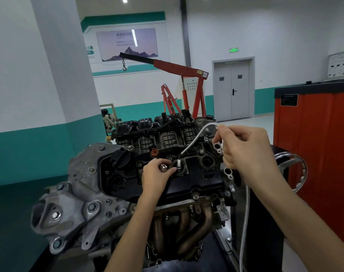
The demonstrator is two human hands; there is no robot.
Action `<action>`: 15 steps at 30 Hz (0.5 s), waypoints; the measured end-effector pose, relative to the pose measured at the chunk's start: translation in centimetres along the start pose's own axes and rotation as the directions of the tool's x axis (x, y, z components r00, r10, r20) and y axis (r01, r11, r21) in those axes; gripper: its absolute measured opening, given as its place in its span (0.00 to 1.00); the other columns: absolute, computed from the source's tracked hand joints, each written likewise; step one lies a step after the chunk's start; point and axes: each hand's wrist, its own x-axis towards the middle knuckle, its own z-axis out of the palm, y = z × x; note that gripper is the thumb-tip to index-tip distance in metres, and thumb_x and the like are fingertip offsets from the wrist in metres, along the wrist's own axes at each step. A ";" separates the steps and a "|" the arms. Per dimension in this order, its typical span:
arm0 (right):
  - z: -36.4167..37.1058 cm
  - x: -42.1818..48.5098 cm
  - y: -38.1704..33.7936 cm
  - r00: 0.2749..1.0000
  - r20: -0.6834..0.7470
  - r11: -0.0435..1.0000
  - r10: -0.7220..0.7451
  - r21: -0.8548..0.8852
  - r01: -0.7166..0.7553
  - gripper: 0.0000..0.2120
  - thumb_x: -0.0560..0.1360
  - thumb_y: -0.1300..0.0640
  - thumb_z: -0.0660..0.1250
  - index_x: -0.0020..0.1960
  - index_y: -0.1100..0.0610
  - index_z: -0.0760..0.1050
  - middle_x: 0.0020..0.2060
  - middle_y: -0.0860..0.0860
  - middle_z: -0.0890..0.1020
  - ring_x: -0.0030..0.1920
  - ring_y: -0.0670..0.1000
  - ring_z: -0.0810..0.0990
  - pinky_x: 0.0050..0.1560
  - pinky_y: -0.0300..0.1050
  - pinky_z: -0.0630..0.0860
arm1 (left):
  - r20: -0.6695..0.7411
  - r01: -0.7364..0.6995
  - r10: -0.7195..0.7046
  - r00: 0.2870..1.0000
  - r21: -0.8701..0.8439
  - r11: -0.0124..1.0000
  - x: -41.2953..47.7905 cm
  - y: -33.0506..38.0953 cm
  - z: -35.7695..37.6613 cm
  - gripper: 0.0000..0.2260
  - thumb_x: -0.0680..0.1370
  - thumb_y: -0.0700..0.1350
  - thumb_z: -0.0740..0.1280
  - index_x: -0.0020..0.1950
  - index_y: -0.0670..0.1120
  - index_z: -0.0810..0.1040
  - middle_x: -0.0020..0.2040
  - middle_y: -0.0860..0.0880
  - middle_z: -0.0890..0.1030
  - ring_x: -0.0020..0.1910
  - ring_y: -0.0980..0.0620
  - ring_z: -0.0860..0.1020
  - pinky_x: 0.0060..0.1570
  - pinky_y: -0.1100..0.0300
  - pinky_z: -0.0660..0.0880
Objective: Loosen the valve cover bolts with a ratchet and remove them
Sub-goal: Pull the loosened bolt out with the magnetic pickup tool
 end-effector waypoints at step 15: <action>-1.9 -2.1 -2.0 0.991 0.020 0.968 -0.134 0.216 0.127 0.18 0.81 0.59 0.62 0.33 0.59 0.76 0.19 0.47 0.62 0.19 0.45 0.57 0.20 0.35 0.57 | -0.010 0.126 -0.136 0.991 -0.310 0.942 0.0 4.3 1.2 0.19 0.81 0.47 0.62 0.30 0.45 0.74 0.25 0.50 0.78 0.21 0.58 0.69 0.28 0.64 0.67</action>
